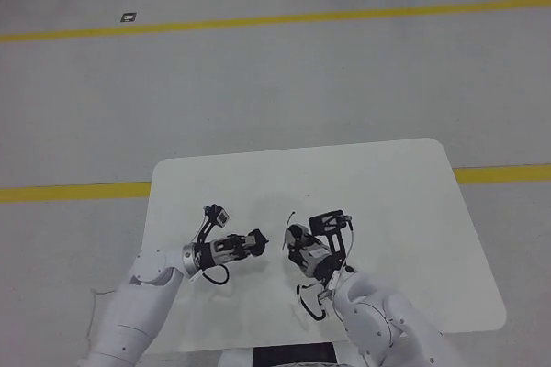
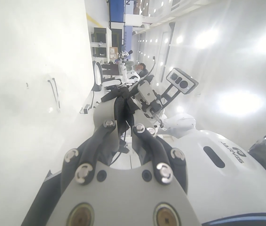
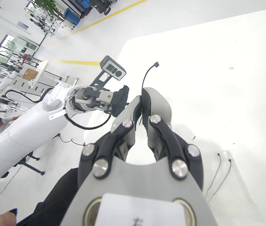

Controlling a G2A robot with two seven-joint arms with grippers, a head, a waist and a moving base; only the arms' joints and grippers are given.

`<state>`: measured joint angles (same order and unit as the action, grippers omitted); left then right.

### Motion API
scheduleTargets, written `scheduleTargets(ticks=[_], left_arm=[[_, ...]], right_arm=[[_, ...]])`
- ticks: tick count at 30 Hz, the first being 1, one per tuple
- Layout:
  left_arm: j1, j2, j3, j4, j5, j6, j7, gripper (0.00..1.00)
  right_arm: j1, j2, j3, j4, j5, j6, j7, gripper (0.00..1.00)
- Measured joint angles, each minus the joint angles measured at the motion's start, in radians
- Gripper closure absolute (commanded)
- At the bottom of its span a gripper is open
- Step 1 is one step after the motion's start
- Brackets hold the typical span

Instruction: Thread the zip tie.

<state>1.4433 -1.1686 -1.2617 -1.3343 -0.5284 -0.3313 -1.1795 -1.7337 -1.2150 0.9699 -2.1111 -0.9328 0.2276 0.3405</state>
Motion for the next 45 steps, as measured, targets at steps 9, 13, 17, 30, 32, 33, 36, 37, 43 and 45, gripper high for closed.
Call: scheduleTargets(ticks=[9, 13, 17, 30, 32, 33, 36, 37, 43, 45], left_arm=[[0.000, -0.001, 0.043, 0.018, -0.024, -0.009, 0.030, 1.00], [0.000, -0.001, 0.044, 0.019, -0.026, -0.009, 0.032, 1.00], [0.000, -0.001, 0.043, 0.019, -0.026, -0.009, 0.032, 1.00], [0.000, -0.001, 0.043, 0.019, -0.026, -0.009, 0.031, 1.00], [0.000, -0.001, 0.043, 0.019, -0.026, -0.009, 0.031, 1.00], [0.000, -0.001, 0.043, 0.019, -0.026, -0.009, 0.031, 1.00], [0.000, -0.001, 0.043, 0.019, -0.026, -0.009, 0.031, 1.00], [0.000, -0.001, 0.043, 0.019, -0.026, -0.009, 0.031, 1.00], [0.000, -0.001, 0.043, 0.019, -0.026, -0.009, 0.031, 1.00], [0.000, -0.001, 0.043, 0.019, -0.026, -0.009, 0.031, 1.00]], right_arm=[[0.017, -0.020, -0.072, 0.042, -0.041, 0.041, -0.138, 1.00], [0.022, -0.022, -0.078, 0.048, -0.054, 0.046, -0.154, 1.00], [0.022, -0.022, -0.078, 0.048, -0.053, 0.046, -0.153, 1.00], [0.032, -0.029, -0.083, 0.089, -0.067, 0.048, -0.194, 1.00], [0.035, -0.032, -0.088, 0.097, -0.073, 0.055, -0.204, 1.00], [0.036, -0.034, -0.091, 0.102, -0.075, 0.059, -0.209, 1.00], [0.040, -0.038, -0.099, 0.110, -0.079, 0.065, -0.214, 1.00], [0.041, -0.039, -0.102, 0.112, -0.080, 0.066, -0.215, 1.00], [0.044, -0.046, -0.119, 0.119, -0.092, 0.073, -0.218, 1.00], [0.044, -0.047, -0.122, 0.117, -0.097, 0.077, -0.219, 1.00]])
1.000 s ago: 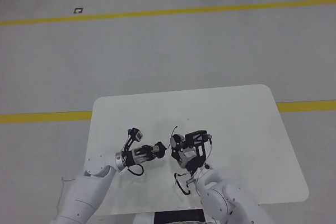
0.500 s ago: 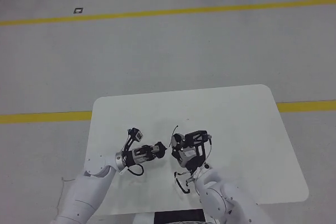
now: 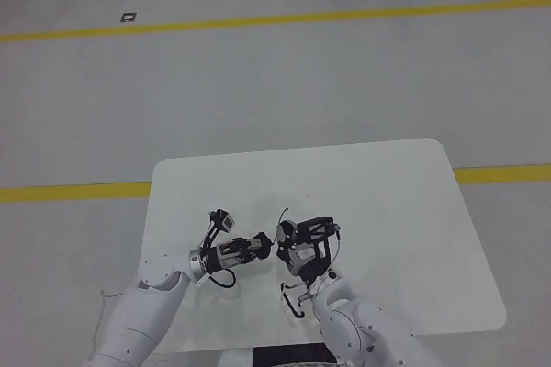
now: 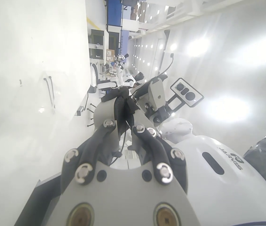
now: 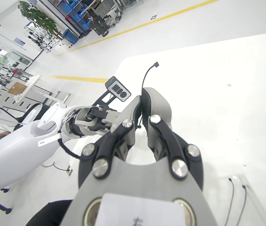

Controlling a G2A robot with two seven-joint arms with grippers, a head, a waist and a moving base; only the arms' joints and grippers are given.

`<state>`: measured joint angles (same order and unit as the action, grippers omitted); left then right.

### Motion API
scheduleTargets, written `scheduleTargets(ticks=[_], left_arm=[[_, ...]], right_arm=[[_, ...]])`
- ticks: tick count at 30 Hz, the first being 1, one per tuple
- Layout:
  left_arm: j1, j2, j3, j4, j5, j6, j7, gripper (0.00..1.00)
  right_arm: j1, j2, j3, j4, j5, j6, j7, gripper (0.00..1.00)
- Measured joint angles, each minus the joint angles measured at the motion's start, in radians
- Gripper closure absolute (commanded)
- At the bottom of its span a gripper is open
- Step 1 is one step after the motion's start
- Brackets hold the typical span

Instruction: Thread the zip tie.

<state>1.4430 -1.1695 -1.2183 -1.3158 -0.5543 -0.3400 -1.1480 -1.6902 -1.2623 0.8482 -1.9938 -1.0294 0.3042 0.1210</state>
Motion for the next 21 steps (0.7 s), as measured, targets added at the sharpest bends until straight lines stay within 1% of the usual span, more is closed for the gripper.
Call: scheduleTargets(ticks=[10, 21], left_arm=[[0.000, 0.000, 0.000, 0.000, 0.000, 0.000, 0.000, 1.00], [0.000, 0.000, 0.000, 0.000, 0.000, 0.000, 0.000, 1.00]], right_arm=[[-0.008, -0.004, 0.001, -0.010, -0.027, 0.010, 0.022, 1.00], [-0.009, -0.009, 0.006, -0.004, -0.030, 0.008, 0.023, 1.00]])
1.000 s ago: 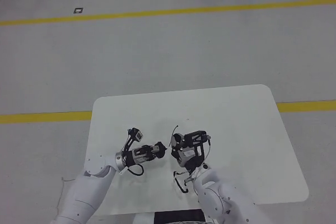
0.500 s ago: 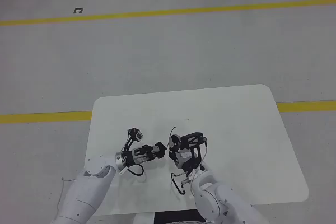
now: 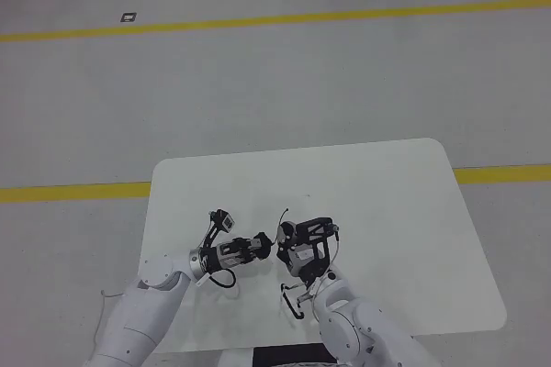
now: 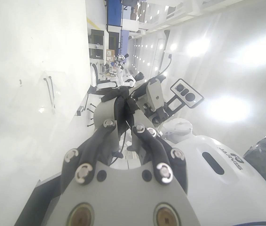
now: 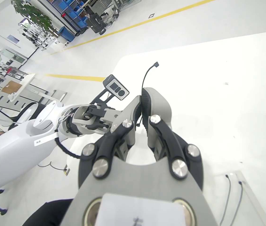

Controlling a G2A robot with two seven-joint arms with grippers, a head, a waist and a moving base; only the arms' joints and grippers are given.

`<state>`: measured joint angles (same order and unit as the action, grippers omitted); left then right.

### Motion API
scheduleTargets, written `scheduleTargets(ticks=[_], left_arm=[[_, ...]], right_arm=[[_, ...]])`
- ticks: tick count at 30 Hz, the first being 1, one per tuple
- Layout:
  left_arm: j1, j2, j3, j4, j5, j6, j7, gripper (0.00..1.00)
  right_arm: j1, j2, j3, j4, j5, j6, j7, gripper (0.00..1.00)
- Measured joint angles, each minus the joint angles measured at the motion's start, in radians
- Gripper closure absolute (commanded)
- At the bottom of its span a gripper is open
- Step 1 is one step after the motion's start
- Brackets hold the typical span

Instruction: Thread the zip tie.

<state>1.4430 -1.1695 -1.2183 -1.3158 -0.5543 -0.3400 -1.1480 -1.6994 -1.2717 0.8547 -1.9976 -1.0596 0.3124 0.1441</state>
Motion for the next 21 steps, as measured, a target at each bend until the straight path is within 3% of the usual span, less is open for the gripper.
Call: scheduleTargets(ticks=[21], left_arm=[[0.000, 0.000, 0.000, 0.000, 0.000, 0.000, 0.000, 1.00]], right_arm=[[0.000, -0.011, 0.002, 0.012, -0.007, -0.002, 0.010, 1.00]])
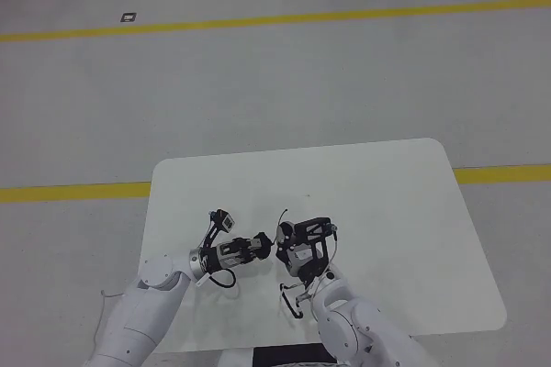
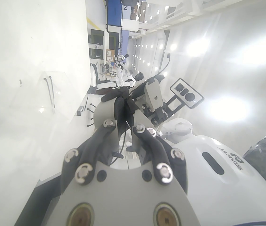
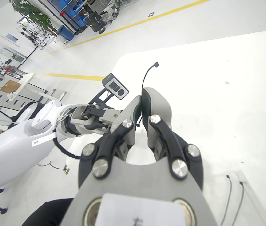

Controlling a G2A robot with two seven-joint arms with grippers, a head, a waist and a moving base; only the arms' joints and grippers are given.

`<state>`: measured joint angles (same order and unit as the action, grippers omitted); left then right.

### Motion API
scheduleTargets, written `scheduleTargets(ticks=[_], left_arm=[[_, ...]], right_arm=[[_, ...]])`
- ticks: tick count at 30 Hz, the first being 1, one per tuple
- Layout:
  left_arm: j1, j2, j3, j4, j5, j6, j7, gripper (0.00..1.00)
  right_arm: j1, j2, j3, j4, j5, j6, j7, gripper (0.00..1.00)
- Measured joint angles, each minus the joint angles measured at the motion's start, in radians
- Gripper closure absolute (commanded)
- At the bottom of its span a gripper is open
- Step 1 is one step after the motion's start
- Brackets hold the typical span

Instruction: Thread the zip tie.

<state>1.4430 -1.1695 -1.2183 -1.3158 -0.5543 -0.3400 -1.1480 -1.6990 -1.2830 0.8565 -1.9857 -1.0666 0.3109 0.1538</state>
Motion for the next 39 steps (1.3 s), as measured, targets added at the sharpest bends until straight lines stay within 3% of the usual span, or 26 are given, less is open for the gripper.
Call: scheduleTargets(ticks=[26, 39], left_arm=[[0.000, 0.000, 0.000, 0.000, 0.000, 0.000, 0.000, 1.00], [0.000, 0.000, 0.000, 0.000, 0.000, 0.000, 0.000, 1.00]], right_arm=[[-0.022, -0.007, 0.007, -0.009, 0.019, -0.044, -0.004, 1.00], [-0.022, -0.010, 0.010, 0.001, -0.002, -0.024, 0.021, 1.00]])
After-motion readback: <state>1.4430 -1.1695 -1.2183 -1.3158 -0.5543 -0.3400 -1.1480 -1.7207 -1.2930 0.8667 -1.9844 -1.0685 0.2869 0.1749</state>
